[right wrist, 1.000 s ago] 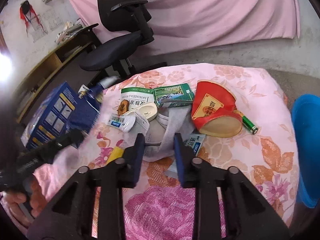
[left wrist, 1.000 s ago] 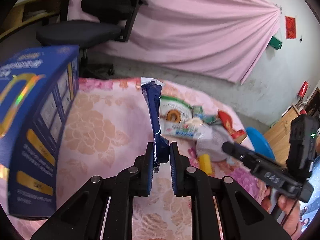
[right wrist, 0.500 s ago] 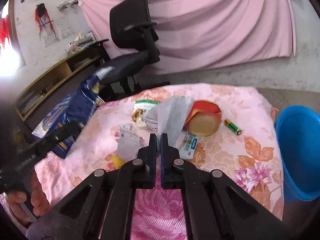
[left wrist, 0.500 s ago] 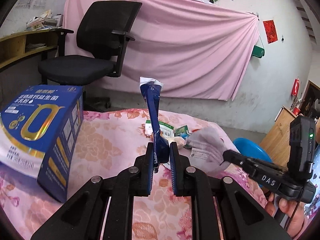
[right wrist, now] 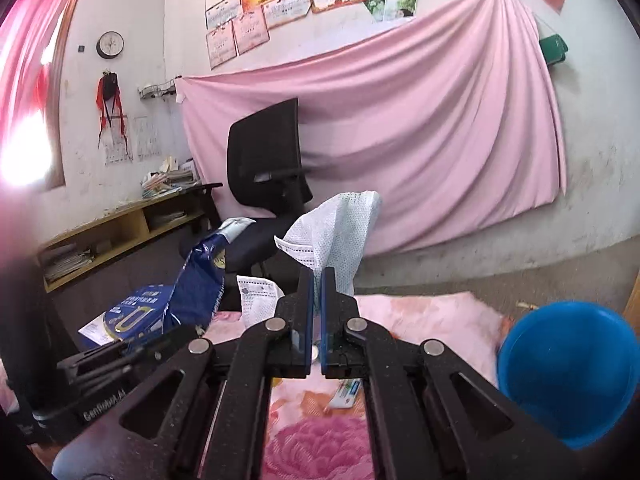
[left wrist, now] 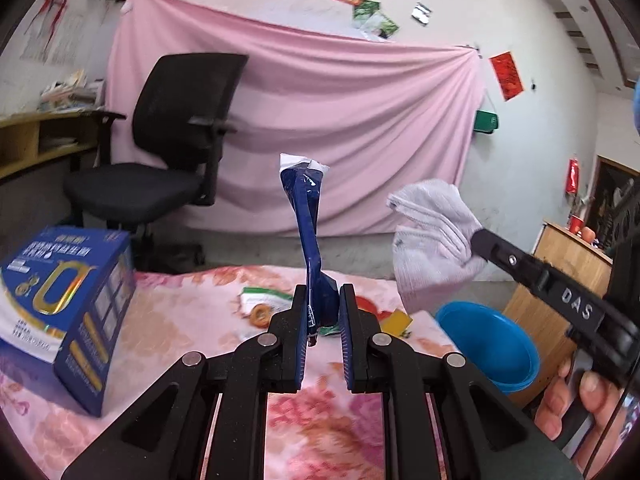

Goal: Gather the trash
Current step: 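Lift the blue wrapper and white mask and carry them toward the blue basin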

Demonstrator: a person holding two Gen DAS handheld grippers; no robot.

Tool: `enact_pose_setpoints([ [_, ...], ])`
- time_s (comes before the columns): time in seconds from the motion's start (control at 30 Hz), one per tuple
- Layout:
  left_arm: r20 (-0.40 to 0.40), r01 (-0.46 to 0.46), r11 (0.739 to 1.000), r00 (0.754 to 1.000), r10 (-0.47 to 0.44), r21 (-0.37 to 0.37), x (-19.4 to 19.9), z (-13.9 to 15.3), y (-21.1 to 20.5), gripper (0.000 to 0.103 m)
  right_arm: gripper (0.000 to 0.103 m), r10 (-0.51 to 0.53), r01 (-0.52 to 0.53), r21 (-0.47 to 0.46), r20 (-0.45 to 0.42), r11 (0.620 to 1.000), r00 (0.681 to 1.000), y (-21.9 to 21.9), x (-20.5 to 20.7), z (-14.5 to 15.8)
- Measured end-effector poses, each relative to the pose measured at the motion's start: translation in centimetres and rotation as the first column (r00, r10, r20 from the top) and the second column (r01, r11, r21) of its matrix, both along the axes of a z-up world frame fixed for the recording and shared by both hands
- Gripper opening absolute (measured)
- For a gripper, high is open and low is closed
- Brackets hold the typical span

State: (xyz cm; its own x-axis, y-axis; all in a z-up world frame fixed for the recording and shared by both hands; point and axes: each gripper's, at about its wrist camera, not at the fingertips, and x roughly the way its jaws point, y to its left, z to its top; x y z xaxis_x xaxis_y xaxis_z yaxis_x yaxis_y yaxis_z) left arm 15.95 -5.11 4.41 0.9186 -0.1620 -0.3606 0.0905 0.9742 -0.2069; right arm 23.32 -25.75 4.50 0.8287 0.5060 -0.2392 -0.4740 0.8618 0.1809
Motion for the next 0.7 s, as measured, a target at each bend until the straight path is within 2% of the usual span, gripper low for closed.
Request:
enact_pose_setpoints([
  [0.17, -0.038, 0.013, 1.0, 0.999, -0.012, 0.01, 0.7, -0.8, -1.3, 0.012, 0.026, -0.007, 0.007, -0.012, -0.016, 1.0, 1.0, -0.4, 0.4, -0.4],
  [0.3, -0.085, 0.022, 1.0, 0.996, -0.022, 0.002, 1.2, -2.0, -1.5, 0.012, 0.026, -0.022, 0.015, -0.07, -0.1, 0.997, 0.995, -0.4, 1.6, -1.9],
  [0.4, -0.129, 0.027, 1.0, 0.991, -0.027, -0.003, 1.9, -2.7, -1.9, 0.012, 0.026, -0.023, -0.003, -0.112, -0.227, 0.994, 0.974, -0.2, 3.1, -4.2],
  [0.5, -0.162, 0.02, 1.0, 0.987, -0.023, -0.024, 2.2, -3.1, -1.6, 0.012, 0.026, -0.062, 0.016, -0.155, -0.298, 0.988, 0.952, -0.1, 3.9, -6.0],
  [0.7, -0.205, 0.026, 0.998, 0.978, -0.037, -0.056, 2.9, -3.6, -1.2, 0.012, 0.026, -0.173, 0.093, -0.248, -0.326, 0.964, 0.929, -0.9, 4.6, -6.5],
])
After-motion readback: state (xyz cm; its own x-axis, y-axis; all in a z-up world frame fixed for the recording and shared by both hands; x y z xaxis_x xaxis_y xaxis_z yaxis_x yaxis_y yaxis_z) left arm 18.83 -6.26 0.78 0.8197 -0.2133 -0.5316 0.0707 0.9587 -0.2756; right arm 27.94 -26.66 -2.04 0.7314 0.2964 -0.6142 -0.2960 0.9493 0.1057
